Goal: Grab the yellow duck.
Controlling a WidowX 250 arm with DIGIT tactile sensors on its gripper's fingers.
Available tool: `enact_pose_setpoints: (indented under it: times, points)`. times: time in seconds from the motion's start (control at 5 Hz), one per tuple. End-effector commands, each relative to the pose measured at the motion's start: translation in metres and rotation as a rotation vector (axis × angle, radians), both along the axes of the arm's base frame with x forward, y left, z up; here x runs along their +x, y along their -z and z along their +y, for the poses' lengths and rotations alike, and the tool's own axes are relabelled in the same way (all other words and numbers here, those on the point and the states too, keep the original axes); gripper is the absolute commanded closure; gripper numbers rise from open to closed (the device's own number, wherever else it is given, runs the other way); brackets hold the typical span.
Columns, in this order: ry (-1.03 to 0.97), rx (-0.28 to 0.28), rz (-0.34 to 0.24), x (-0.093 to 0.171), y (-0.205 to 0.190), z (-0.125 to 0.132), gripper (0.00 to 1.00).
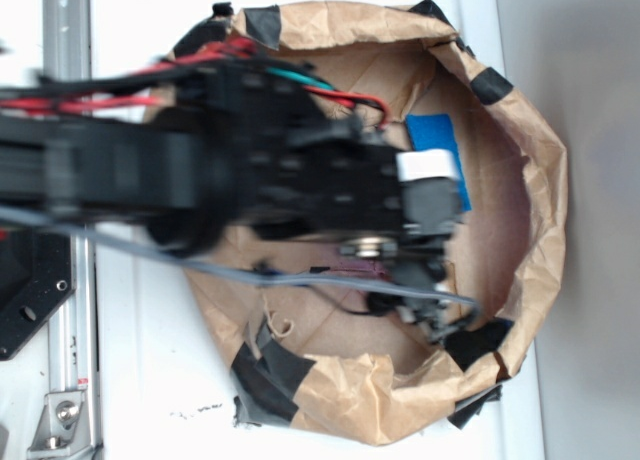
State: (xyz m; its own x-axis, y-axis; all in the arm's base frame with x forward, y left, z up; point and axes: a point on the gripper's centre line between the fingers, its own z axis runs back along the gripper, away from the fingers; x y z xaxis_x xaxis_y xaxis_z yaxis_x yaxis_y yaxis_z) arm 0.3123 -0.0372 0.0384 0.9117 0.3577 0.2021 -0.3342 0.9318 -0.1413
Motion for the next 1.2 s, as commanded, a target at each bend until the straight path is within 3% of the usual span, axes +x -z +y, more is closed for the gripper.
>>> enact_pose_setpoints:
  times: [0.0,0.2,0.4,0.8,1.0]
  points:
    - [0.152,0.053,0.342,-0.021,0.078,-0.025,0.00]
    - [0.193,0.052,0.365,-0.034,0.101,-0.029,0.00]
    - [0.199,0.037,0.274,-0.032,0.076,-0.034,1.00]
    - [0.167,0.062,0.181,-0.030,0.041,-0.023,1.00]
    - [0.132,0.059,0.028,-0.038,-0.005,-0.012,1.00]
